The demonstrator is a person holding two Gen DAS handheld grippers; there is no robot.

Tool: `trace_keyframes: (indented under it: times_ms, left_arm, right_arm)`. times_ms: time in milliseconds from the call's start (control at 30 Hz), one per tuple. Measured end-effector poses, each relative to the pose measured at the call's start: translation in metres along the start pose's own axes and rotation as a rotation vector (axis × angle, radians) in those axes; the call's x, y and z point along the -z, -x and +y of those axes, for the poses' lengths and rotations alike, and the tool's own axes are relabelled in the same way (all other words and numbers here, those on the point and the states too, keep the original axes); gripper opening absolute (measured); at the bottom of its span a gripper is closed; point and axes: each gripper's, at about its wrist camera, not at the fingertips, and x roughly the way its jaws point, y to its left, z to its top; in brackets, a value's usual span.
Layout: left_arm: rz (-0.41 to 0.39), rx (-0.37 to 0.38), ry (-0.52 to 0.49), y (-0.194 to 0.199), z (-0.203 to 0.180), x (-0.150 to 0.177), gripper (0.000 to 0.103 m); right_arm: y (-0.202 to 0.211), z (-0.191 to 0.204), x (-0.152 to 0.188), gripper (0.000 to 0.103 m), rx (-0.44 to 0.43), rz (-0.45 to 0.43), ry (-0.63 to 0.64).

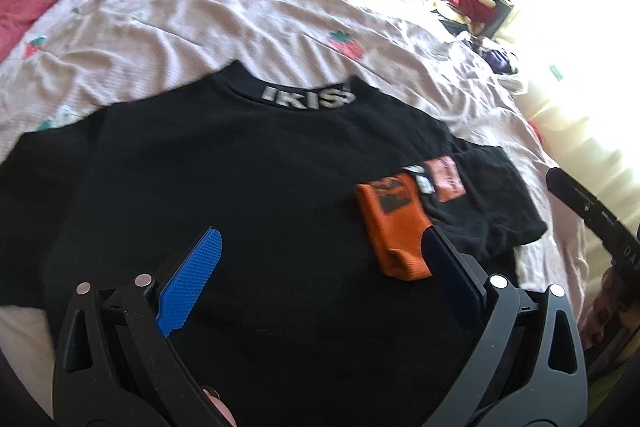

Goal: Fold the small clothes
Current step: 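Close the left gripper on the orange cuff while the right gripper opens and releases it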

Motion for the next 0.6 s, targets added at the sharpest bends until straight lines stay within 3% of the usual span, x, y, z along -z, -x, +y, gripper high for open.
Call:
trace_keyframes:
  times_ms: [167, 433, 500, 600]
  left_arm:
    - [0.051, 0.054, 0.03, -0.022, -0.019, 0.001, 0.067]
    - [0.088, 0.038, 0.055, -0.062, -0.031, 0.0, 0.064]
    - [0.072, 0.009, 0.035, -0.065, -0.035, -0.001, 0.058]
    - [0.05, -0.007, 0.019, -0.065, -0.043, -0.001, 0.025]
  right_arm:
    - [0.008, -0.013, 0.009, 0.033, 0.057, -0.007, 0.026]
    - [0.019, -0.028, 0.013, 0.033, 0.064, -0.031, 0.019]
    - [0.023, -0.032, 0.015, 0.033, 0.069, -0.037, 0.009]
    - [0.029, -0.04, 0.018, 0.033, 0.074, -0.047, -0.007]
